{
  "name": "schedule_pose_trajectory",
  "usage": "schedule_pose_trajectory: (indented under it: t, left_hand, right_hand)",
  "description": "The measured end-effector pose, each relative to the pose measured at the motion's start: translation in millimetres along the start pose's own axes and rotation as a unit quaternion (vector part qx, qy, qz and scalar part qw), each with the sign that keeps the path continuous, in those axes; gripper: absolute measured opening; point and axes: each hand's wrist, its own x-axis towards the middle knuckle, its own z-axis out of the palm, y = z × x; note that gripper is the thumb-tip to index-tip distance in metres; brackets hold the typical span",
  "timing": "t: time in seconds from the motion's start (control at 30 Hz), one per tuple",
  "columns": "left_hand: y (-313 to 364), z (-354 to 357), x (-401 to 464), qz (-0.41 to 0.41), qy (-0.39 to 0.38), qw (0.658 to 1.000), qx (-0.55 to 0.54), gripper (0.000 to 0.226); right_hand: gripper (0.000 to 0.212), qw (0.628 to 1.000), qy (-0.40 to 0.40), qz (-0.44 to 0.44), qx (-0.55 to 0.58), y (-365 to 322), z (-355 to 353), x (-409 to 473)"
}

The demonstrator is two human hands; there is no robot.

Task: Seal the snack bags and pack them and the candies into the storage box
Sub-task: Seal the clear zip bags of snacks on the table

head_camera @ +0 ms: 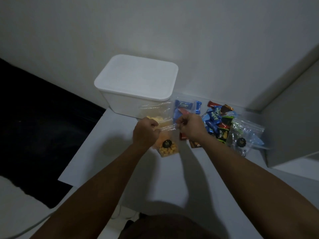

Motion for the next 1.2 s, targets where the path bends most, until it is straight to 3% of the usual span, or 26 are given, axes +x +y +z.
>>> schedule_pose_trajectory:
  t: [0.2,0.5,0.67,0.8,0.97,1.2]
  left_hand:
    - [32.9,10.5,5.7,0.061,0.016,0.998,-0.005,0.02]
    - [109.7,63.8,17.6,0.066,-0.148,0.983,-0.086,0.017]
    - [148.1,102.8,17.0,0.055,-0.24,0.966,-0.08,0.034]
    - [175.0,123.9,14.8,0.023,-0.306,0.947,-0.099,0.049]
    - [194.3,146.3,11.8,-0.036,-0.398,0.909,-0.121,0.051]
    - [211.8,164.5,10.5,-0.12,-0.435,0.864,-0.223,0.068]
  right_hand:
    - [0.009,0.999,-0.002,0.039,0.02,15.4,-29.3,0.4]
    - [0.005,0.988,0.094,0.125,0.004,81.7,-98.5,-16.5]
    - [0.012,0.973,0.137,0.184,0.02,127.9,-127.3,-31.1]
    - [0.005,0.957,0.171,0.23,0.038,160.6,-140.3,-41.1]
    - [0.049,0.938,0.17,0.292,0.076,186.6,-143.6,-50.0]
    - [0.036,0.923,0.125,0.26,0.254,202.9,-143.8,-58.6]
